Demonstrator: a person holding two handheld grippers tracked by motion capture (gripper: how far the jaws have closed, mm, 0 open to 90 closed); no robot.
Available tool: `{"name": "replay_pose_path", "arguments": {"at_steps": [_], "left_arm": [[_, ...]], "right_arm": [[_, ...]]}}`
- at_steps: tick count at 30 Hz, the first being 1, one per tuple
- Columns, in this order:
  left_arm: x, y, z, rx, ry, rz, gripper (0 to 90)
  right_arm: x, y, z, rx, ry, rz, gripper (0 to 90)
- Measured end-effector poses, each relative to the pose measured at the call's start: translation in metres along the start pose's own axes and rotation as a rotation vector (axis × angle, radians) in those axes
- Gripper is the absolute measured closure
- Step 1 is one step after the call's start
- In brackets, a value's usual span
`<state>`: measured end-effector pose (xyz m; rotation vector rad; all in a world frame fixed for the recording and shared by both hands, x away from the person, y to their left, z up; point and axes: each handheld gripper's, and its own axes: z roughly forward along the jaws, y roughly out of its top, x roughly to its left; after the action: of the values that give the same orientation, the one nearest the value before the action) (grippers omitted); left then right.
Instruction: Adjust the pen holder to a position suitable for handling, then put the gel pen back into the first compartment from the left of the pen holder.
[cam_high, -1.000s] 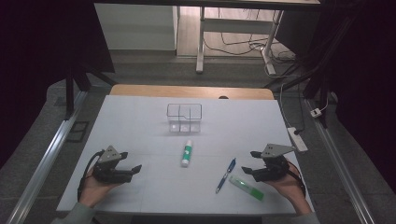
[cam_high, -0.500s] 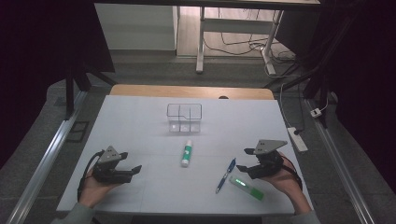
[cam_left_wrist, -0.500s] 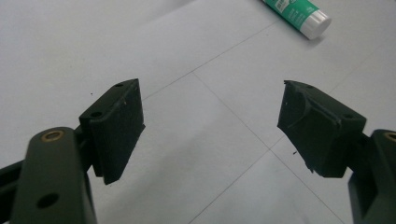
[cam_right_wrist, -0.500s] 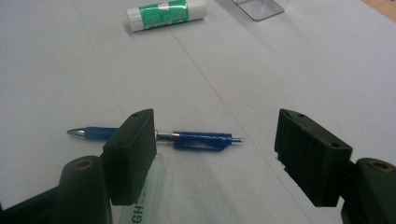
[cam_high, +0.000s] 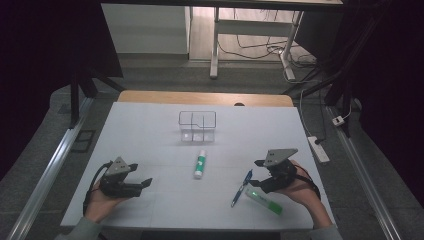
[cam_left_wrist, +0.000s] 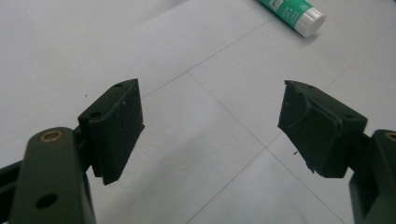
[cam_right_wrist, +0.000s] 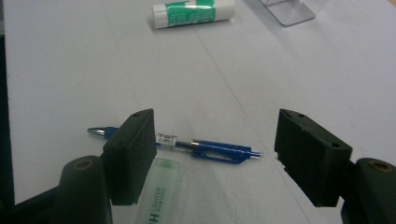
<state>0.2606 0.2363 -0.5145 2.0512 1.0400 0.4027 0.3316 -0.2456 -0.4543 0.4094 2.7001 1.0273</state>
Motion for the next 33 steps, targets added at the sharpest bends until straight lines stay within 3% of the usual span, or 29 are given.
{"name": "replay_pose_path", "arguments": {"at_steps": [18,33], "left_arm": [[0.0,-0.001,-0.001,-0.002,0.004,0.004,21.6],[-0.002,-0.001,0.001,0.012,0.002,0.022,21.3]], "right_arm": [[0.004,0.018,0.007,0.035,0.107,-0.113,30.8],[0.009,0.027,0.024,0.132,0.212,-0.237,29.1]]}}
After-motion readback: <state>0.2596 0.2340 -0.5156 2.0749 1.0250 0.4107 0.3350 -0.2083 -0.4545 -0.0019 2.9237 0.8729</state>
